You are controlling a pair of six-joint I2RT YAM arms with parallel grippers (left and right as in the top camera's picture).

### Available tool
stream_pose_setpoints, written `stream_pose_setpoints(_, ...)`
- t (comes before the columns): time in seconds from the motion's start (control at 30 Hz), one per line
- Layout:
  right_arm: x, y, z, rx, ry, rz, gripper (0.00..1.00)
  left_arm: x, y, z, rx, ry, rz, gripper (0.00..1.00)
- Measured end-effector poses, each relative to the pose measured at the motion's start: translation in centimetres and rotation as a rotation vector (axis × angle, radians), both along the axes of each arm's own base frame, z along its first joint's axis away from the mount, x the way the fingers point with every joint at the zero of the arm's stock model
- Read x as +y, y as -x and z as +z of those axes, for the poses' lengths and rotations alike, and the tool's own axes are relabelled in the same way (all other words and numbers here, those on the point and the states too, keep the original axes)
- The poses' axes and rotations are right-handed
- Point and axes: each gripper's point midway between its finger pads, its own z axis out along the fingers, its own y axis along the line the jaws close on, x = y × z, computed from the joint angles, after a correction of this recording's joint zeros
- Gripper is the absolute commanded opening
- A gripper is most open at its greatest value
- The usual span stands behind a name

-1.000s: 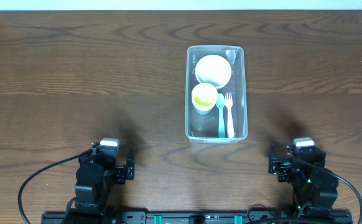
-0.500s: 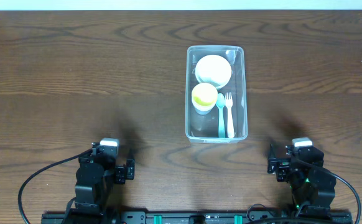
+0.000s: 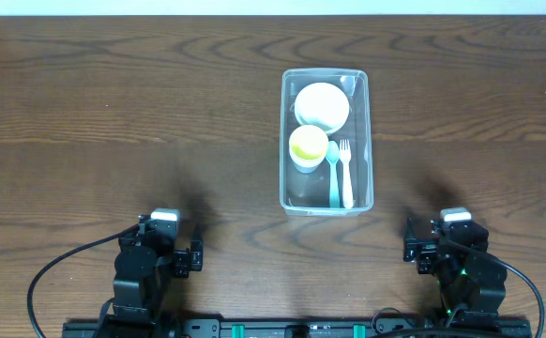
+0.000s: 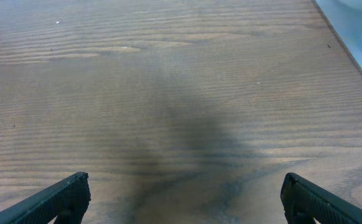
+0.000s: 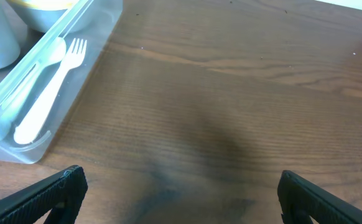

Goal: Pack container

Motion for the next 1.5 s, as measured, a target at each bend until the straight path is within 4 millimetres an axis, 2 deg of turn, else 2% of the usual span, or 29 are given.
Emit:
stream_pose_setpoints(0.4,0.0,0.0,0.0,0.0,0.0,0.0,0.99,0.1,0.0,0.0,0.0,0.0,0.003,0.98)
stream_pose_setpoints(0.7,0.0,0.0,0.0,0.0,0.0,0.0,0.99,1.3,-0.1,0.1,-0.006,0.0,0.064,0.98)
stream_pose_setpoints(0.77,0.0,0.0,0.0,0.0,0.0,0.0,0.99,1.5,-0.5,0.8,-0.041,0.004,0.075,0.98)
stream_pose_setpoints(0.97,0.0,0.0,0.0,0.0,0.0,-0.001,0.99,1.8,-2.1,4.5,-0.227,0.022,0.093,0.98)
stream_pose_setpoints(1.03,0.0,0.0,0.0,-0.001,0.0,0.0,0.99,1.8,-2.5,4.5,-0.261,0.025,0.094,0.98)
stream_pose_setpoints(1.13,0.0,0.0,0.0,-0.001,0.0,0.0,0.99,1.8,-2.9,3.2,-0.268,0.026,0.094,0.98)
stream_pose_setpoints(1.3,0.0,0.0,0.0,-0.003,0.0,-0.001,0.99,1.7,-3.0,4.2,-0.317,0.032,0.092,0.98)
stream_pose_setpoints(1.5,0.0,0.0,0.0,-0.003,0.0,-0.001,0.99,1.7,-3.0,4.2,-0.319,0.032,0.091,0.98)
